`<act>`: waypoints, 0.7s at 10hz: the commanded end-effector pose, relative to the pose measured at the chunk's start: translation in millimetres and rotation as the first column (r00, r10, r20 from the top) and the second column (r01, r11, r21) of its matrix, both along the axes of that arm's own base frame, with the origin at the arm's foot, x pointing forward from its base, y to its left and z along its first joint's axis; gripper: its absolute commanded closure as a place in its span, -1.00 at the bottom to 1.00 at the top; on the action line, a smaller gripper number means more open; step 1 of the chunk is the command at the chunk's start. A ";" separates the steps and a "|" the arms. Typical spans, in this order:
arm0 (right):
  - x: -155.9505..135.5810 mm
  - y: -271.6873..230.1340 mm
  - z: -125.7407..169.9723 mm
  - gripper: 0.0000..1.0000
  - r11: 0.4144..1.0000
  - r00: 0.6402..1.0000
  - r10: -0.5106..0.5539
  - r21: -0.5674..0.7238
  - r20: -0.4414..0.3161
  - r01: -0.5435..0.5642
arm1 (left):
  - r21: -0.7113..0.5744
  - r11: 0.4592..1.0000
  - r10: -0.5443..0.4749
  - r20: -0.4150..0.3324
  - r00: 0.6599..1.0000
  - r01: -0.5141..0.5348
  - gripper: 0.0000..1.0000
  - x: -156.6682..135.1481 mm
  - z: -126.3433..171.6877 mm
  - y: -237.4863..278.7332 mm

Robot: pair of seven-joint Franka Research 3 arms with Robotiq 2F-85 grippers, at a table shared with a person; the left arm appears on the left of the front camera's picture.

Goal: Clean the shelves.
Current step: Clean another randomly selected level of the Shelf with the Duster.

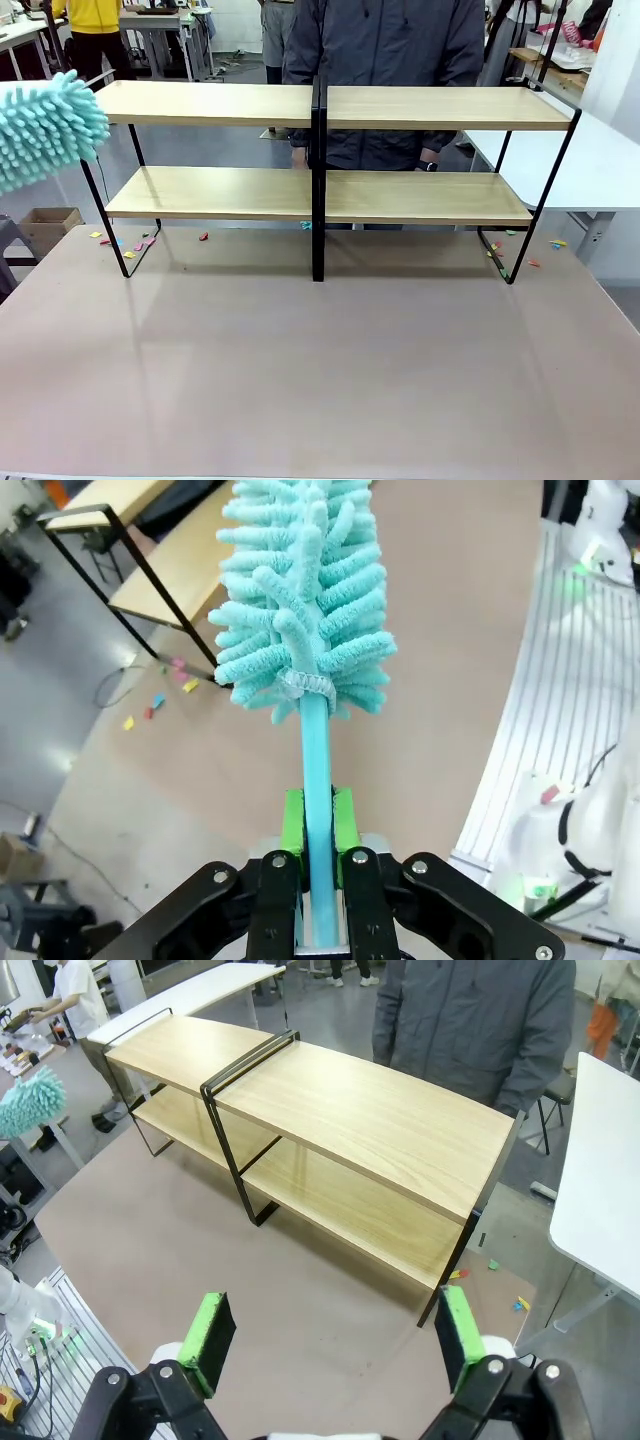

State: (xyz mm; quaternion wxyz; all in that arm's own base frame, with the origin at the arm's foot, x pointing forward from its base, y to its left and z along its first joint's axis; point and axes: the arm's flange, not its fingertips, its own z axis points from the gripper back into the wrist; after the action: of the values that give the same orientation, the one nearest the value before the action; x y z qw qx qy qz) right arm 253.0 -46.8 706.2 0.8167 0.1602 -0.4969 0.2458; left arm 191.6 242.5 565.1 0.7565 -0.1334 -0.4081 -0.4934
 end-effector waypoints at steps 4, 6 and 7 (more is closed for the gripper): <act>0.0 0.7 0.9 -1.00 1.000 1.000 0.007 0.006 0.005 -0.007 | 0.022 1.000 0.000 0.000 1.000 0.000 0.98 3.0 1.6 -9.9; 0.0 0.7 0.9 -1.00 1.000 1.000 0.007 0.006 0.005 -0.007 | 0.022 1.000 0.000 0.000 1.000 0.000 0.98 3.0 1.6 -9.9; 0.0 0.7 0.9 -1.00 1.000 1.000 0.007 0.006 0.005 -0.007 | 0.022 1.000 0.000 0.000 1.000 0.000 0.98 3.0 1.6 -9.9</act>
State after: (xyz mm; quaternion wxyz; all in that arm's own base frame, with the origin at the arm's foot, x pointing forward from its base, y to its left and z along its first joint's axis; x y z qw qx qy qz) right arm 253.0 -46.8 706.2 0.8167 0.1601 -0.4969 0.2459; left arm 194.1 231.5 564.1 0.7682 -0.1191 -0.3926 -0.4915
